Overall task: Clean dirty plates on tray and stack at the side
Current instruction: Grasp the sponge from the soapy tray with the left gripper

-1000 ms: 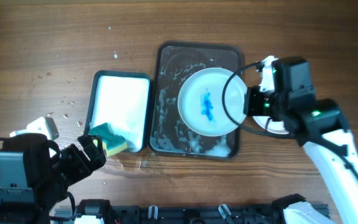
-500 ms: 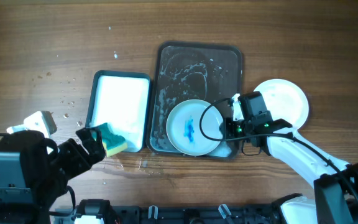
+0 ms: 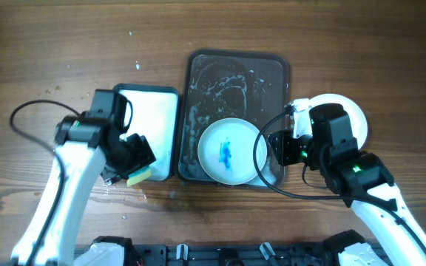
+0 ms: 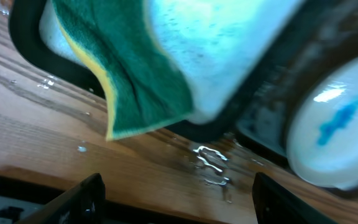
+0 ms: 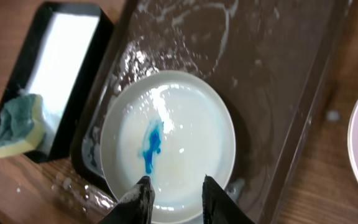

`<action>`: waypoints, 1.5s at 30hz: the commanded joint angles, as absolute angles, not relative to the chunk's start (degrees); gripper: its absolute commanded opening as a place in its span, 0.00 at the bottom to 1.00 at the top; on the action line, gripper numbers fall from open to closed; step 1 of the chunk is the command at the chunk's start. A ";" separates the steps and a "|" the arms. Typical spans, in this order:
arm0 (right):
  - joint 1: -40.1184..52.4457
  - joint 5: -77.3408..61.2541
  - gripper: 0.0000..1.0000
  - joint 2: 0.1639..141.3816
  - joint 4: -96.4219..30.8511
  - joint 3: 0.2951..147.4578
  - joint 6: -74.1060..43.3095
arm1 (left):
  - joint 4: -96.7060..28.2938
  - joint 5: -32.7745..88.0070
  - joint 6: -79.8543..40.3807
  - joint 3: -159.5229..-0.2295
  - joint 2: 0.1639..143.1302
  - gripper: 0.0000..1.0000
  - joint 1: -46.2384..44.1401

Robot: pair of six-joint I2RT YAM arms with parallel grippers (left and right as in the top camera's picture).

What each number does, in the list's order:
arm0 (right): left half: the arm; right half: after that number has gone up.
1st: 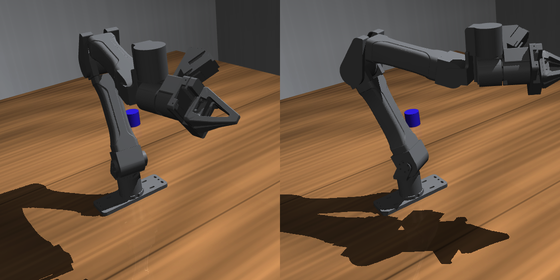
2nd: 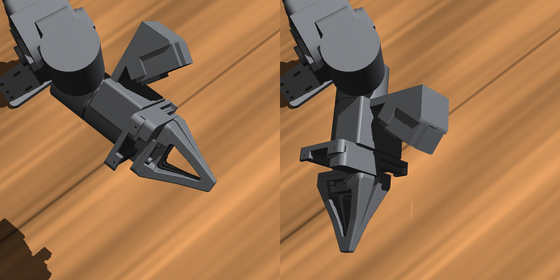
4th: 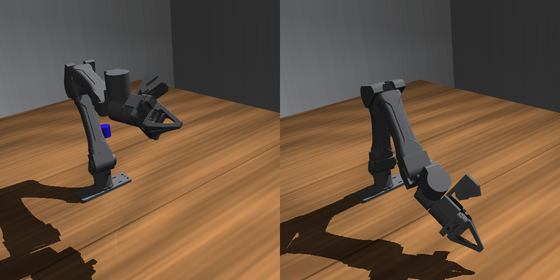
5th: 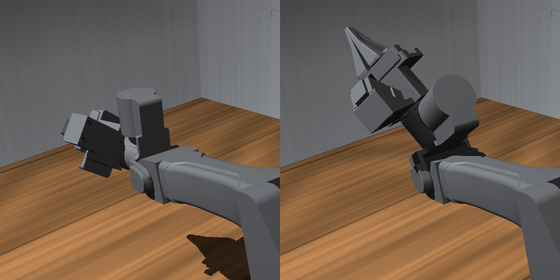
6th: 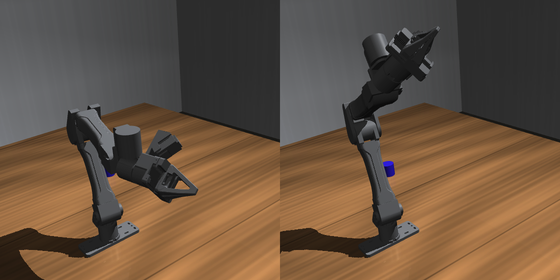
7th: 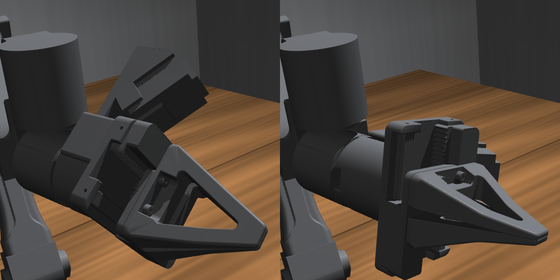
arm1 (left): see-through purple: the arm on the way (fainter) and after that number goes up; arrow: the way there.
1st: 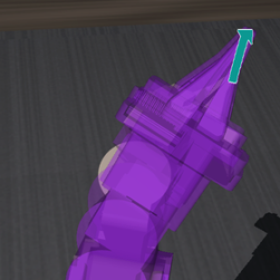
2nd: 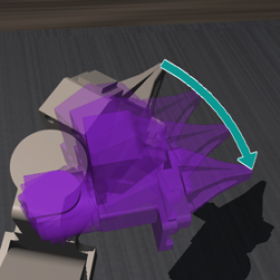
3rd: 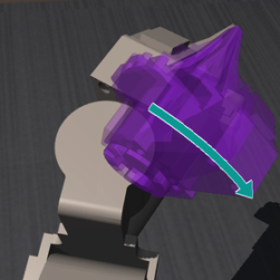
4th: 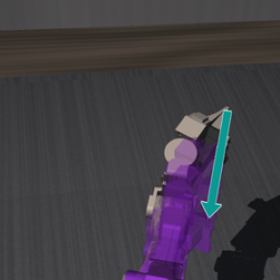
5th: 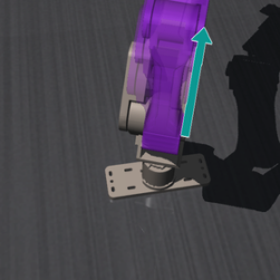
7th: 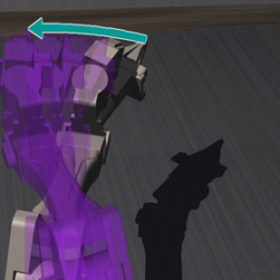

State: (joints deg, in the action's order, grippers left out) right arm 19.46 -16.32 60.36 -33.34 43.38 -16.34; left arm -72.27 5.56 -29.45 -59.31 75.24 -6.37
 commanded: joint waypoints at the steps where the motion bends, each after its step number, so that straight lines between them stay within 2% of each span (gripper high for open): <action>1: 19.66 -16.84 0.28 61.91 -34.24 43.77 -15.44 | -71.11 2.44 -30.33 -59.09 87.02 0.62 -6.92; 3: 19.66 -16.84 0.28 63.29 -34.22 43.77 -15.66 | -69.45 2.46 -30.98 -59.09 94.43 0.44 -6.87; 4: 19.66 -16.84 0.27 63.77 -34.37 43.77 -15.68 | -68.40 2.42 -30.92 -59.09 96.29 0.44 -6.87; 5: 19.66 -16.84 0.27 63.94 -34.41 43.77 -15.66 | -67.33 2.24 -30.92 -59.09 97.19 0.21 -6.85; 6: 19.66 -16.84 0.27 63.99 -34.41 43.77 -15.66 | -66.70 2.26 -30.92 -59.16 97.17 0.04 -6.87; 11: 19.66 -16.78 0.28 63.99 -34.33 43.77 -15.59 | -69.12 2.70 -28.69 -63.46 87.99 0.04 -6.92; 14: 19.66 -16.19 0.28 63.99 -33.82 43.77 -15.59 | -63.37 3.77 -27.07 -63.44 78.24 0.04 -8.10; 17: 19.66 -16.21 0.29 63.99 -33.69 43.77 -16.80 | -55.46 0.93 -25.74 -58.72 79.70 0.04 -13.63; 20: 19.66 -16.23 0.29 63.99 -33.76 43.77 -16.95 | -48.84 -1.37 -29.21 -50.83 83.92 0.04 -14.24; 21: 19.66 -16.23 0.28 63.99 -33.76 43.77 -16.91 | -48.42 -0.99 -29.39 -50.09 85.45 0.12 -14.26; 22: 19.66 -16.21 0.28 63.99 -33.71 43.77 -16.91 | -48.82 -0.34 -29.34 -50.13 86.17 0.35 -14.26; 24: 19.66 -16.21 0.29 63.99 -33.74 43.77 -16.93 | -52.64 0.60 -29.19 -52.38 84.99 0.46 -14.26; 26: 19.66 -16.23 0.29 63.99 -33.76 43.77 -16.93 | -55.31 0.38 -29.17 -55.68 81.56 0.63 -14.26; 27: 19.66 -16.21 0.29 63.99 -33.76 43.77 -16.91 | -55.31 -0.38 -29.19 -55.68 81.28 0.63 -14.26; 31: 19.66 -16.21 0.29 63.99 -33.76 43.77 -16.93 | -50.68 -9.52 -33.52 -51.05 84.09 0.63 -14.24; 32: 19.66 -16.21 0.29 63.99 -33.76 43.77 -16.91 | -47.07 -9.52 -33.52 -48.62 85.56 0.61 -14.24; 33: 19.66 -16.21 0.29 63.99 -33.76 43.77 -16.95 | -43.05 -9.47 -33.50 -46.22 87.96 0.56 -14.26; 34: 19.66 -16.21 0.30 63.99 -33.76 43.77 -16.91 | -42.19 -8.93 -33.47 -45.98 89.76 0.37 -14.26; 36: 19.66 -16.21 0.29 63.99 -33.71 43.77 -16.91 | -41.58 -8.01 -33.23 -46.33 90.65 0.08 -14.24; 37: 19.66 -16.21 0.30 63.99 -33.74 43.77 -16.88 | -46.41 -7.51 -31.73 -50.61 89.62 0.04 -14.26; 40: 19.66 -16.16 0.30 63.99 -33.76 43.77 -16.86 | -55.33 -5.61 -30.33 -59.46 86.74 0.04 -14.63; 42: 19.66 -14.04 0.29 64.03 -33.76 43.77 -17.45 | -59.46 0.91 -27.16 -66.65 83.83 0.04 -16.71; 45: 19.66 -9.85 0.28 66.26 -33.69 43.53 -20.64 | -58.48 5.50 -27.29 -69.97 81.21 0.04 -23.38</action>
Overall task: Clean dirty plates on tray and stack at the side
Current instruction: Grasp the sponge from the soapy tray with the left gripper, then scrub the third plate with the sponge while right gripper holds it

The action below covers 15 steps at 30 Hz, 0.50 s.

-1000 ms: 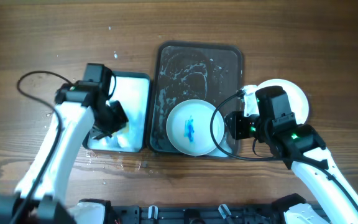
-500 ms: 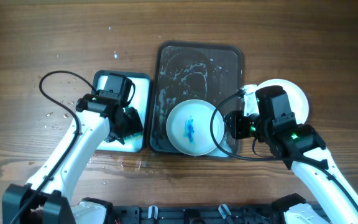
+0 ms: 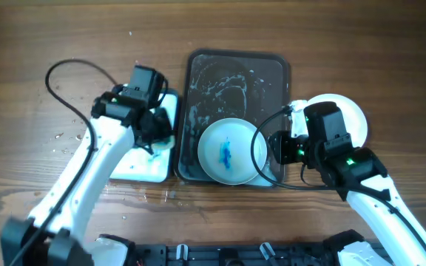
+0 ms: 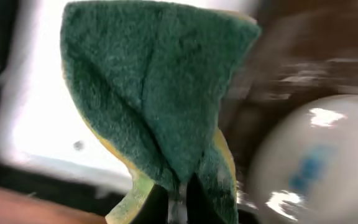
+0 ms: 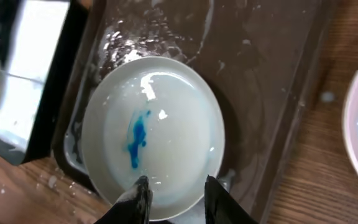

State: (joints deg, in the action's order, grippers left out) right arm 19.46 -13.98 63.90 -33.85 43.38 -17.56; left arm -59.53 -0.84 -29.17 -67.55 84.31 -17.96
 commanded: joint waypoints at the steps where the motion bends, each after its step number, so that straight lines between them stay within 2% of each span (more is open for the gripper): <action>1: 19.66 -9.87 0.27 67.83 -33.67 43.38 -21.71 | -57.54 5.52 -27.44 -69.95 81.34 0.04 -26.44; 6: 19.66 -14.44 0.24 80.62 -32.86 43.11 -19.11 | -47.77 4.47 -34.15 -65.63 89.12 0.04 -36.86; 9: 19.66 -14.41 0.24 84.09 -32.34 43.11 -19.05 | -42.44 4.78 -38.46 -62.74 97.45 0.04 -38.59; 15: 19.66 -14.44 0.25 84.47 -29.17 42.24 -19.73 | -38.30 5.69 -38.41 -62.57 111.09 0.04 -38.76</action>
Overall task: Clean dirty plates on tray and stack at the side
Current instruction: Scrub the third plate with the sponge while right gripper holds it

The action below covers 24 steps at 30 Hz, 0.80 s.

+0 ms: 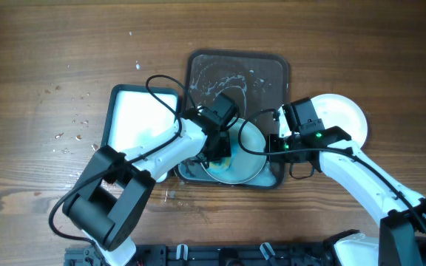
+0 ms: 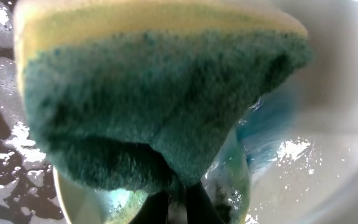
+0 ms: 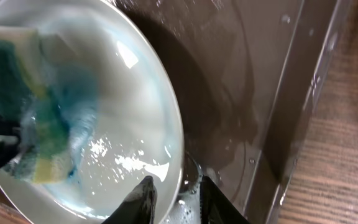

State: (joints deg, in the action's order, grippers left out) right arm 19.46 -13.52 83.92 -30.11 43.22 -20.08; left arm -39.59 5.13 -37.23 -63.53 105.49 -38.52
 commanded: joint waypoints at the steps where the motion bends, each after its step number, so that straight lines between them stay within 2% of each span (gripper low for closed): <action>1: 19.66 -14.39 0.25 84.62 -28.73 41.63 -20.78 | -38.87 5.28 -38.37 -62.57 111.11 0.04 -38.50; 3: 19.66 -11.84 0.24 85.97 -25.41 39.48 -22.48 | -40.97 5.85 -38.20 -62.59 108.90 0.04 -36.53; 5: 19.66 -13.76 0.24 88.33 -16.43 36.10 -22.04 | -41.12 11.38 -37.32 -62.59 105.47 0.04 -34.57; 6: 19.66 -16.23 0.19 90.61 -13.17 35.24 -21.02 | -40.25 15.18 -35.11 -62.59 103.66 0.04 -34.37; 7: 19.66 -15.53 0.08 92.25 -12.67 35.22 -21.15 | -39.81 16.08 -34.72 -62.59 102.24 0.04 -34.37; 8: 19.66 -13.30 0.04 93.60 -12.71 35.20 -22.79 | -38.92 16.08 -34.72 -62.59 100.92 0.04 -34.39; 11: 19.66 -10.52 0.04 95.79 -12.86 35.22 -24.84 | -30.11 16.05 -34.85 -62.57 102.85 0.04 -37.10; 16: 19.66 -10.52 0.04 95.79 -12.86 35.22 -24.86 | -27.07 16.08 -37.95 -62.57 113.38 0.04 -41.43; 18: 19.66 -10.52 0.04 95.79 -12.88 35.22 -24.86 | -31.68 10.83 -37.78 -62.57 114.24 0.04 -40.66; 20: 19.66 -10.52 0.04 95.79 -12.84 35.22 -24.84 | -40.56 -3.27 -37.76 -62.70 112.64 0.04 -37.26; 21: 19.66 -10.52 0.04 95.79 -12.86 35.22 -24.84 | -43.40 -6.48 -37.26 -62.70 111.96 0.04 -35.35; 24: 19.66 -10.52 0.04 95.79 -12.75 35.22 -24.86 | -45.15 -6.13 -34.72 -62.67 111.44 0.04 -32.25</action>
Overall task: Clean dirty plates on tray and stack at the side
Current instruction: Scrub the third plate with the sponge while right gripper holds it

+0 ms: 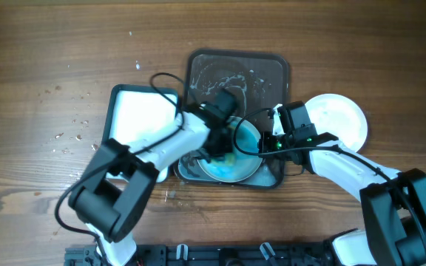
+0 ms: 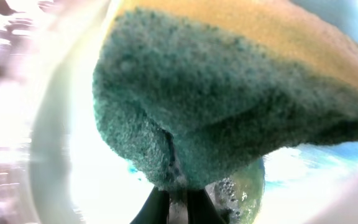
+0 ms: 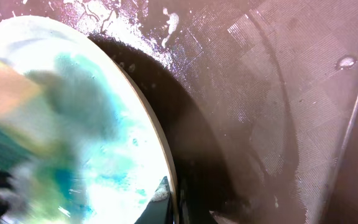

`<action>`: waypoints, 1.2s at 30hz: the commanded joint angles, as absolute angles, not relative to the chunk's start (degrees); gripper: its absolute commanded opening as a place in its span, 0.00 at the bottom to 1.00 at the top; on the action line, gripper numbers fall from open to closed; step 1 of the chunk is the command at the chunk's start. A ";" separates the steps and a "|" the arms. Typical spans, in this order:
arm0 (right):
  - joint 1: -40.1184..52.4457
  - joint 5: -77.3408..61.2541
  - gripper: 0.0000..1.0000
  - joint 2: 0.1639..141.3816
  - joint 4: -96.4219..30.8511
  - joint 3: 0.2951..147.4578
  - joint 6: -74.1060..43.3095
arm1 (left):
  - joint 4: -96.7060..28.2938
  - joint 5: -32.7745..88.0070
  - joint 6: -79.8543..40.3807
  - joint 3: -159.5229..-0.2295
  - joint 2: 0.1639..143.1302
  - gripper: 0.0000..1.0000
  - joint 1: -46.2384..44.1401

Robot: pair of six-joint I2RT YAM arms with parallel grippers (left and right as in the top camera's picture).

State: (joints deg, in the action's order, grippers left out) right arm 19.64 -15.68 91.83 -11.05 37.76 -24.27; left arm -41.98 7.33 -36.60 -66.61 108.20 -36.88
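A white plate [image 1: 237,157] smeared with blue-green lies in the near part of the dark wet tray [image 1: 235,77]. My left gripper [image 1: 220,148] is shut on a green and yellow sponge [image 2: 229,93] and presses it onto the plate [image 2: 73,155]; its own fingertips [image 2: 178,205] show under the sponge. My right gripper [image 1: 269,145] is shut on the plate's right rim [image 3: 168,163], with one finger inside the rim and one outside [image 3: 178,204]. The plate's face [image 3: 73,124] is streaked teal. A clean white plate [image 1: 340,120] sits on the table right of the tray.
A white basin with a black rim [image 1: 139,122] stands left of the tray. Water drops [image 1: 69,125] speckle the wooden table at the left. Soap foam [image 3: 166,18] lies on the tray floor [image 3: 272,93]. Both arms cross over the tray's near half.
The blue stain has been spread into a teal smear across the plate. The sponge has shifted on the plate. My right fingers, then either side of the rim, are now shut on it.
First my left gripper held the sponge at the white basin's near edge, and my right gripper stood open over the blue-stained plate. Then the sponge hung over the basin's right side. Then it was on the plate. Now the stain is smeared and the rim gripped.
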 commanded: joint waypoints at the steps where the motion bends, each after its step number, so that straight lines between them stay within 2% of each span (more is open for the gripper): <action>1: 19.66 -10.52 0.04 95.79 -12.75 35.22 -24.86 | -44.62 -4.54 -34.74 -62.65 111.55 0.04 -32.25; 4: 19.66 -10.52 0.04 95.79 -12.84 35.22 -24.84 | -38.11 8.47 -33.47 -61.10 111.55 0.04 -34.06; 6: 19.66 -10.52 0.04 95.79 -12.88 35.22 -24.84 | -26.48 22.52 -31.94 -57.91 112.05 0.04 -36.73; 11: 19.66 -10.55 0.04 95.79 -13.04 35.22 -24.86 | -14.55 38.79 -33.61 -56.55 113.14 0.04 -40.69; 14: 19.66 -10.55 0.04 95.79 -13.10 35.22 -24.86 | -19.64 36.71 -30.17 -56.58 113.14 0.04 -39.97; 17: 19.66 -10.52 0.04 95.79 -13.52 35.22 -25.41 | -30.55 24.75 -30.22 -56.58 113.03 0.04 -33.19; 19: 19.66 -10.55 0.04 95.79 -13.65 35.22 -25.67 | -38.04 10.07 -30.24 -56.58 113.03 0.04 -28.42; 21: 19.66 -10.55 0.04 95.79 -13.96 35.22 -25.67 | -42.48 0.67 -30.24 -56.58 113.01 0.04 -26.48; 24: 19.66 -10.57 0.04 95.79 -14.39 35.22 -25.67 | -44.49 -4.12 -32.05 -56.62 112.53 0.04 -25.65; 26: 19.66 -10.55 0.04 95.79 -14.37 35.22 -25.67 | -42.04 0.23 -33.78 -56.69 112.44 0.04 -26.28; 29: 19.66 -10.57 0.04 95.79 -14.31 35.22 -25.67 | -29.41 24.64 -33.65 -56.58 112.51 0.04 -29.23; 31: 19.66 -10.57 0.04 95.79 -14.35 35.22 -25.67 | -20.86 35.44 -33.21 -56.42 112.51 0.04 -32.58; 33: 19.66 -10.55 0.04 95.79 -14.46 35.22 -25.63 | -15.35 39.20 -33.26 -56.42 112.51 0.04 -36.51; 36: 19.66 -10.55 0.04 95.79 -14.79 35.22 -25.52 | -18.98 39.16 -33.23 -56.42 112.49 0.04 -37.82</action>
